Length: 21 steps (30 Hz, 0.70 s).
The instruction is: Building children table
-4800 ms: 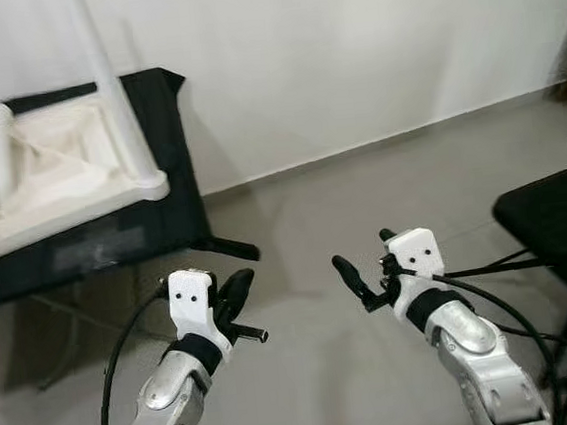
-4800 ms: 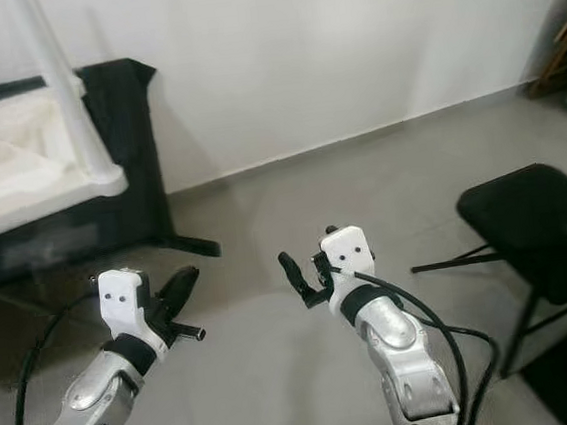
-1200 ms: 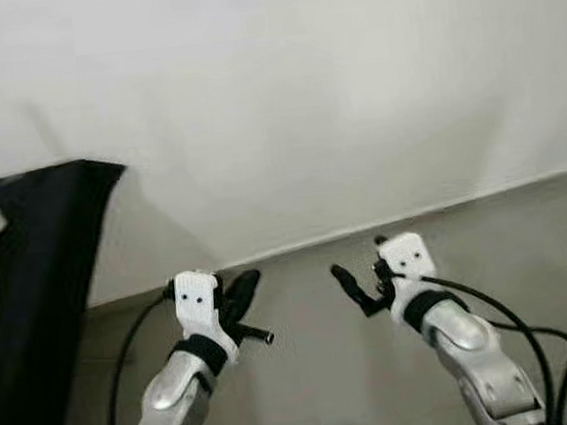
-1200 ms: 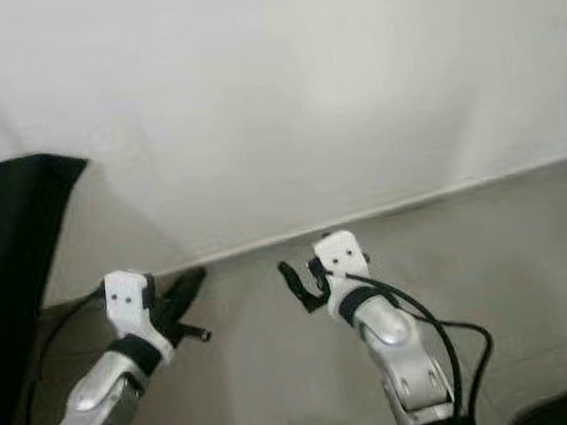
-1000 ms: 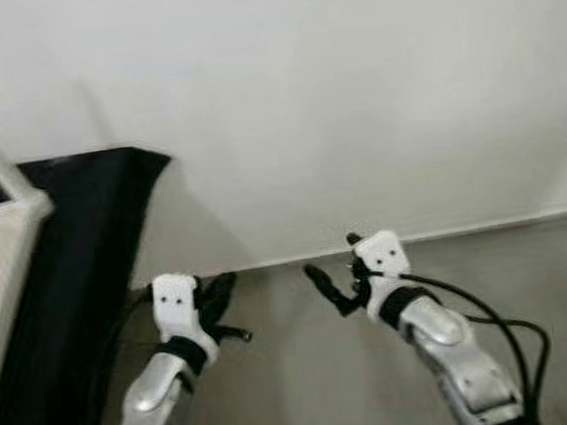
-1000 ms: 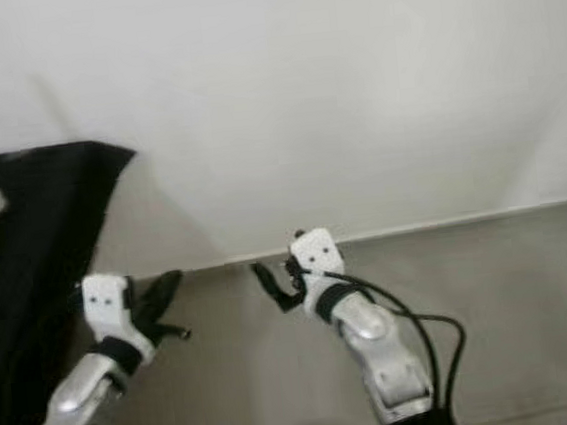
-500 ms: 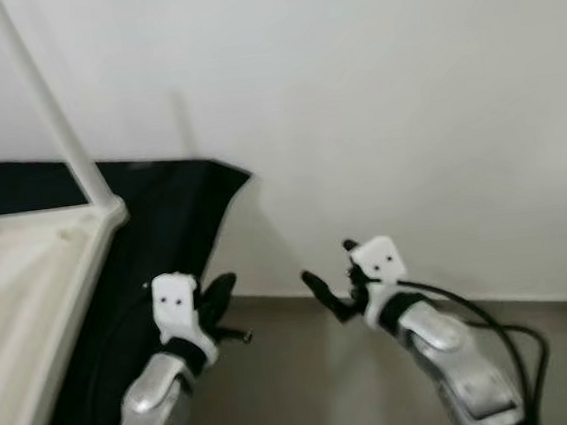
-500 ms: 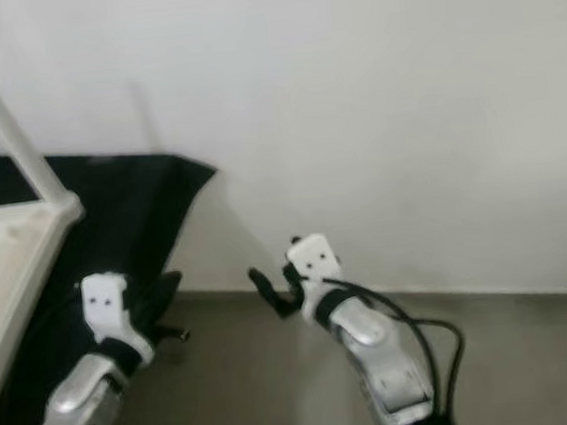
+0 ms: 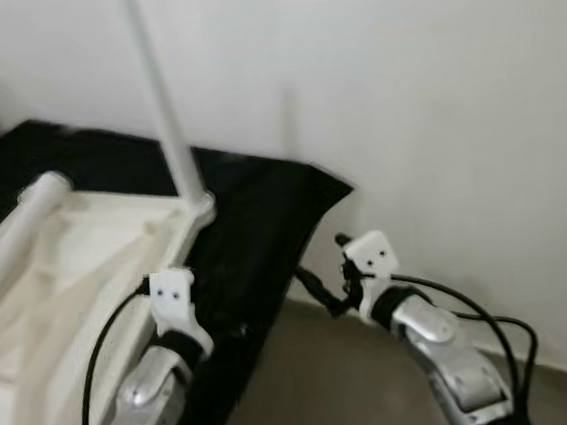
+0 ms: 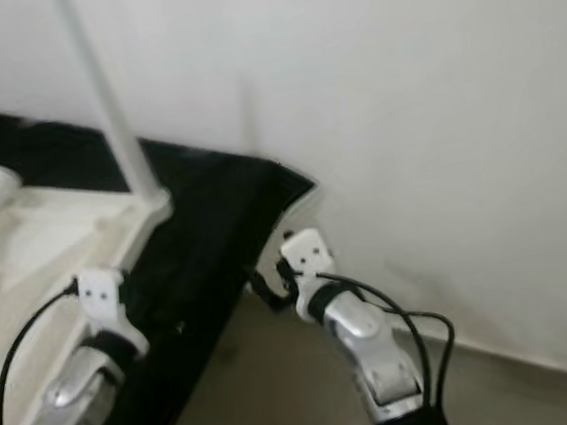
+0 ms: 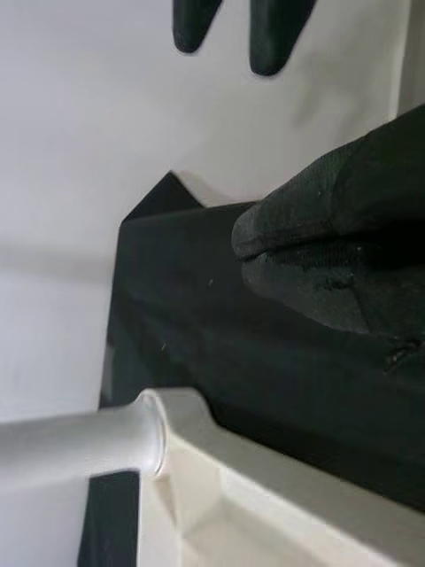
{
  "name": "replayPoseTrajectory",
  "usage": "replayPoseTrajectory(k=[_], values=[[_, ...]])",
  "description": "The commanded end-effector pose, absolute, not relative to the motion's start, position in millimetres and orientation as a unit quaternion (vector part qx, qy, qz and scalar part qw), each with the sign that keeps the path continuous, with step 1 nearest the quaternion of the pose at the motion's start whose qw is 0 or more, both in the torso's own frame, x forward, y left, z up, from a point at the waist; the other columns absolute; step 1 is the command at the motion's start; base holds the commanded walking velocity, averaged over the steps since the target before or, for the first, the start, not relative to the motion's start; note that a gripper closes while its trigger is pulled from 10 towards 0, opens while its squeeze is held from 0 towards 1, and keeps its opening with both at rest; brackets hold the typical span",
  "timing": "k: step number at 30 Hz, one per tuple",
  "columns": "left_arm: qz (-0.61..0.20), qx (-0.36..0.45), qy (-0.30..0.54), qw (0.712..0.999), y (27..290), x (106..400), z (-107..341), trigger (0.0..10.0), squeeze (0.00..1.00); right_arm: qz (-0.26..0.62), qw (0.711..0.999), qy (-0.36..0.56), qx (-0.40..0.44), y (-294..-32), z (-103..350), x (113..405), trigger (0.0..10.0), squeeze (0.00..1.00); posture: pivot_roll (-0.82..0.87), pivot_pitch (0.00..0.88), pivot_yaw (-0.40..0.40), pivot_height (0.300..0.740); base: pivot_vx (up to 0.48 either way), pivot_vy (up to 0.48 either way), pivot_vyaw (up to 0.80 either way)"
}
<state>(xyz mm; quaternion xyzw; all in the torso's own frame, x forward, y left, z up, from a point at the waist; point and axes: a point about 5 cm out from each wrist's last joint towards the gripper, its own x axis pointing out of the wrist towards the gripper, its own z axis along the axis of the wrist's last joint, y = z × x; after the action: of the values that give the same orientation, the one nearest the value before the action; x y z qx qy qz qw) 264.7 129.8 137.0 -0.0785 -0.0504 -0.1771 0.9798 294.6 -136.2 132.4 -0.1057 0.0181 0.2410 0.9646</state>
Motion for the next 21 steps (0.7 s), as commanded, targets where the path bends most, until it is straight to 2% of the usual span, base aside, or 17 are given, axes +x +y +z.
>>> replayPoseTrajectory(k=[1,6,21], values=[[-0.186,-0.064,-0.040,0.980,127.4,262.5,132.8,10.0,0.00,0.245,0.965,0.022,-0.094,-135.0,128.9,292.6,10.0,0.00,-0.07,0.126,0.016,0.740,0.000,-0.442,0.80],[-0.182,-0.070,-0.043,0.980,127.7,262.5,133.0,10.0,0.00,0.246,0.964,0.023,-0.094,-134.8,128.6,292.4,10.0,0.00,-0.08,0.124,0.018,0.740,0.000,-0.414,0.80],[-0.174,-0.072,-0.044,0.981,129.7,264.4,134.3,10.0,0.00,0.248,0.964,0.022,-0.093,-134.8,130.1,293.5,10.0,0.00,-0.07,0.134,0.018,0.740,0.000,0.000,0.80]])
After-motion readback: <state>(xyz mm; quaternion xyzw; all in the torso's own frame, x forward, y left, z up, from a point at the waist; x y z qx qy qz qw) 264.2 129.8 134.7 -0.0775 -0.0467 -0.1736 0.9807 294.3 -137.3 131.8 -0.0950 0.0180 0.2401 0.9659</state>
